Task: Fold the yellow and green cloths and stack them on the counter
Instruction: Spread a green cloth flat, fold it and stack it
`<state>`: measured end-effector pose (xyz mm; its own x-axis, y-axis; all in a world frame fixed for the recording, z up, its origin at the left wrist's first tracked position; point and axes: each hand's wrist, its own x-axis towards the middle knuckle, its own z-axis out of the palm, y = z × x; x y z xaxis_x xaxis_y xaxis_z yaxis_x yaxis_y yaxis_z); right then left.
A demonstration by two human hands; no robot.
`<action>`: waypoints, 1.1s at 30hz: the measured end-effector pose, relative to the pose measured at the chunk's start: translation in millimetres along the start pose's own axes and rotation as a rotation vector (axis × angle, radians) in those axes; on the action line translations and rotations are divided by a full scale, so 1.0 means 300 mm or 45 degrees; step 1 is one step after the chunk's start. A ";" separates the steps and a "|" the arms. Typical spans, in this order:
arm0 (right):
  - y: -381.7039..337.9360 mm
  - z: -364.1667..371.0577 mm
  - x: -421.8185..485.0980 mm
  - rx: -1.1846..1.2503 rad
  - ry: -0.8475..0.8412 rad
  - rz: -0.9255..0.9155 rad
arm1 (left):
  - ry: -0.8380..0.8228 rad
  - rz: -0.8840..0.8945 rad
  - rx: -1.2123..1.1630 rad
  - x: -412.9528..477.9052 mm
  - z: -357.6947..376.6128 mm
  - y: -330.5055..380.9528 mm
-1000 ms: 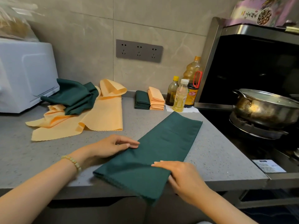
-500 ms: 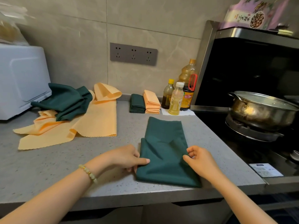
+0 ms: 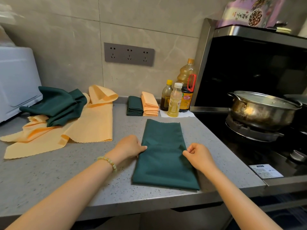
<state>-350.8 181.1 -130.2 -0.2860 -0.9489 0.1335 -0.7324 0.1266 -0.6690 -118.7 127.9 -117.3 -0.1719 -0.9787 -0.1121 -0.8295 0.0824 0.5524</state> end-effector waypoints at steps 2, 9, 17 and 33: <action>0.000 0.000 0.004 0.007 -0.003 0.001 | 0.114 0.010 0.180 -0.009 0.011 0.015; -0.005 0.003 0.005 -0.003 -0.001 -0.011 | 0.082 0.544 0.543 -0.087 0.115 0.081; -0.112 0.053 -0.139 -0.397 0.132 -0.624 | 0.038 0.374 0.565 -0.136 0.197 0.059; -0.018 0.112 -0.086 -0.612 -0.431 -0.577 | 0.067 0.170 0.535 -0.167 0.181 0.009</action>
<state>-318.8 195.1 -154.6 0.2577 -0.9656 0.0356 -0.9453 -0.2596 -0.1975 -141.2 187.2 -155.0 -0.2736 -0.9617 -0.0142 -0.9478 0.2671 0.1744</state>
